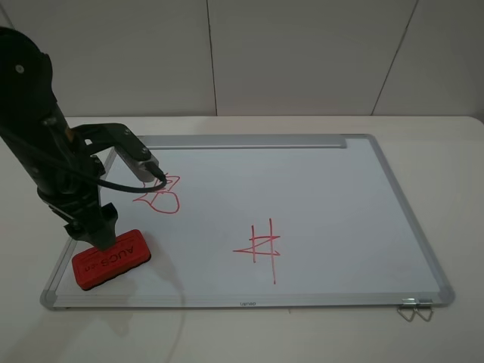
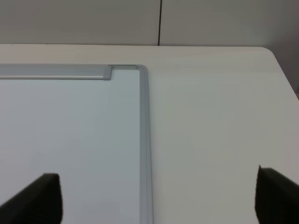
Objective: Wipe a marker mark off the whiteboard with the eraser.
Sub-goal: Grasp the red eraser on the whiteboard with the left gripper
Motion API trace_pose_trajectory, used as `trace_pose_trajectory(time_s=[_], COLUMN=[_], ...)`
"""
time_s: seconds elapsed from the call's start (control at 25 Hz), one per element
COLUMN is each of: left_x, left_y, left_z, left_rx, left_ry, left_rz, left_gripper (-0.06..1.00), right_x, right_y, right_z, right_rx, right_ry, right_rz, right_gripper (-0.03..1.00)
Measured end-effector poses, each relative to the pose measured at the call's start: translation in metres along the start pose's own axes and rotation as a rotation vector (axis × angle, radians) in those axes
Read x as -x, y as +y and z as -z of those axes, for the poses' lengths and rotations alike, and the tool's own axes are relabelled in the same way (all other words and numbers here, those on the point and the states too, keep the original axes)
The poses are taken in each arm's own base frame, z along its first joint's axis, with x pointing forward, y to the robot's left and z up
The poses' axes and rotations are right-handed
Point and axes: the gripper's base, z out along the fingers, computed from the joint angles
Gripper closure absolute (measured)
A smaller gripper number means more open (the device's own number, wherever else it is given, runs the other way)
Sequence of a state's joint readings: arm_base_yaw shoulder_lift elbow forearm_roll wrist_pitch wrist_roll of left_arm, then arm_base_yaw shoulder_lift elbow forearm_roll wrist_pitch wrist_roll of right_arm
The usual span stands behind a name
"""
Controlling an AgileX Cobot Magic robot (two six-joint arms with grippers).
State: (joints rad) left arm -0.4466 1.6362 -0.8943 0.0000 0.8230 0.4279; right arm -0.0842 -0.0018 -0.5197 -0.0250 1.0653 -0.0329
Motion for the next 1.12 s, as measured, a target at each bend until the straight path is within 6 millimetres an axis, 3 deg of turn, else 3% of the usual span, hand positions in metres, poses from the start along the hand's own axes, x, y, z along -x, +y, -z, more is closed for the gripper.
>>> trace_pose_trajectory(time_s=[0.2, 0.52, 1.12], left_x=[0.005, -0.021, -0.013], left_y=[-0.012, -0.023, -0.016], left_z=[-0.006, -0.032, -0.034], left_rx=[-0.027, -0.037, 0.054], left_ry=[-0.032, 0.004, -0.084], left_rz=[-0.007, -0.099, -0.241], left_gripper=[0.17, 0.17, 0.17], right_x=[0.0, 0.0, 0.0], right_y=[0.0, 0.0, 0.0], right_z=[0.0, 0.0, 0.0], right_rx=[0.0, 0.0, 0.0], right_ry=[0.0, 0.0, 0.0], right_rz=[0.0, 0.0, 0.0], right_gripper=[0.26, 0.26, 0.26])
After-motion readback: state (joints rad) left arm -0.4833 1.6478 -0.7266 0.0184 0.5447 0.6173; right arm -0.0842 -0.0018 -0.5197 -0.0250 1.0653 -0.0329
